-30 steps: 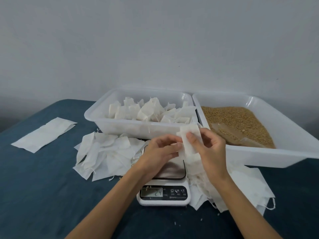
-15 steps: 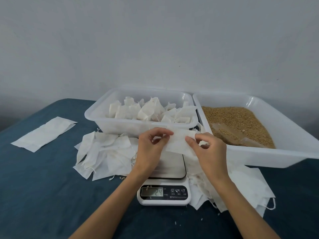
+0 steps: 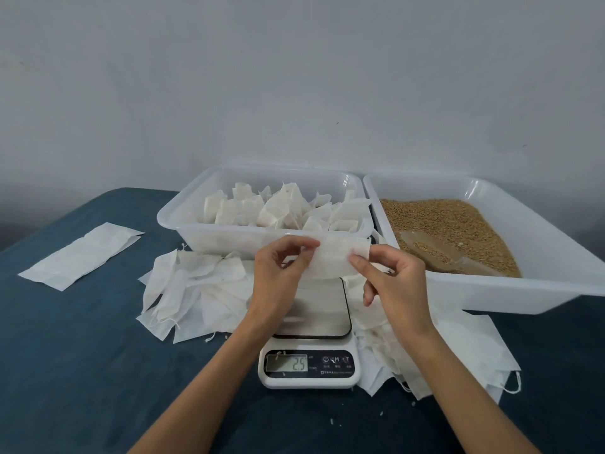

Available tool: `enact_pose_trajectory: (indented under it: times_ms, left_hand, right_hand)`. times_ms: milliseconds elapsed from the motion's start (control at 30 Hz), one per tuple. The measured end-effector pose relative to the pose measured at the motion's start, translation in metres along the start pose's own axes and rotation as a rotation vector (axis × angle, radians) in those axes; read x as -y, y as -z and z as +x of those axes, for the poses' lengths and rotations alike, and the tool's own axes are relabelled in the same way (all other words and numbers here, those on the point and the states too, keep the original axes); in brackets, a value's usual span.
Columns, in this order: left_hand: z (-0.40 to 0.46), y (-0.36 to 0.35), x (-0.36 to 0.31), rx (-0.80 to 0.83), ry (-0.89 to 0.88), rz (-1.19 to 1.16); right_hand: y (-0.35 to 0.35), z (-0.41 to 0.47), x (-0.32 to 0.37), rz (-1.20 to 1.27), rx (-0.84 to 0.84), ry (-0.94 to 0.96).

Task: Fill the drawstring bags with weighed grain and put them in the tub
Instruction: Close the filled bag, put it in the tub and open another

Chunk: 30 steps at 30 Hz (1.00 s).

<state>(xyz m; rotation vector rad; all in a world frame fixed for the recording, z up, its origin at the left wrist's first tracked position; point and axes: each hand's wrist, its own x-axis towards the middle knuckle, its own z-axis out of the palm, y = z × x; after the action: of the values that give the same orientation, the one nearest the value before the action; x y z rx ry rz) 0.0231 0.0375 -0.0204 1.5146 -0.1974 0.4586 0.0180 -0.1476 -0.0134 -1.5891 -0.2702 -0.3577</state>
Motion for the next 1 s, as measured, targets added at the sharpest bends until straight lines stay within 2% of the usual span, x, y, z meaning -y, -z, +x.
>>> enact_pose_trajectory:
  times_ms: [133,233,333,500,633,767,900,967,1000]
  left_hand:
    - [-0.006,-0.005,-0.001,0.122,0.049,0.003]
    - [-0.006,-0.004,0.0,0.083,0.074,-0.013]
    - [-0.002,0.001,0.0,0.015,0.13,-0.074]
    - [-0.001,0.001,0.0,0.036,0.221,-0.178]
    - [-0.001,0.001,0.003,0.057,0.233,-0.166]
    - [0.003,0.005,0.002,-0.047,0.271,-0.174]
    - [0.001,0.004,-0.004,-0.126,0.103,0.071]
    - [-0.004,0.003,-0.008,-0.067,-0.052,0.175]
    - [-0.007,0.002,-0.01,0.021,-0.112,0.239]
  right_hand:
    - [0.0,0.0,0.001,0.013,0.043,0.02]
    - [-0.003,-0.003,0.001,-0.096,0.138,0.04]
    - [-0.005,-0.005,0.0,-0.187,0.122,0.077]
    - [-0.007,-0.009,0.004,-0.163,0.158,0.122]
    - [-0.008,-0.009,0.003,-0.189,0.171,0.132]
    - [-0.002,-0.005,0.003,-0.214,0.15,0.152]
    - [0.004,-0.003,0.004,-0.254,0.202,0.121]
    - [0.01,0.0,0.01,-0.296,0.253,0.098]
    - [0.012,0.002,0.016,-0.329,0.289,0.091]
